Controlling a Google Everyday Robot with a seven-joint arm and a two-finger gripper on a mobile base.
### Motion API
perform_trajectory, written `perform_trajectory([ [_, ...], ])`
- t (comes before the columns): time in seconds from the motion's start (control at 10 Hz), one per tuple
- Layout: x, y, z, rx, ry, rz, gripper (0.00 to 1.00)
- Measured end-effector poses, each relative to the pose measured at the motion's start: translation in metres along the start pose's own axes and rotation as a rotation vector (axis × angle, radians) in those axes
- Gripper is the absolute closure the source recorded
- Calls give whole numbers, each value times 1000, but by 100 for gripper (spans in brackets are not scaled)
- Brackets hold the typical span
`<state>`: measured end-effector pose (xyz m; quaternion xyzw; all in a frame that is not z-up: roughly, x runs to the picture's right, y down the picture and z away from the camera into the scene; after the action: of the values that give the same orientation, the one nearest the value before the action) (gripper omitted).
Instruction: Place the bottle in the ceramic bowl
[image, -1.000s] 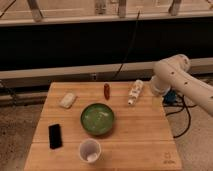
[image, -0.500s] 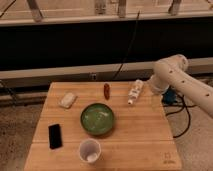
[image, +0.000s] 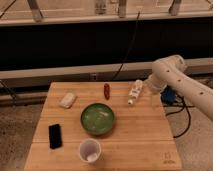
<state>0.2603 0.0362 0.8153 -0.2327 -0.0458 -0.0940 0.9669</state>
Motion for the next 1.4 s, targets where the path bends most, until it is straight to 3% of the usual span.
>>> perform_trajectory([
  [1.4,20,-29,53,-44,16,-123,20],
])
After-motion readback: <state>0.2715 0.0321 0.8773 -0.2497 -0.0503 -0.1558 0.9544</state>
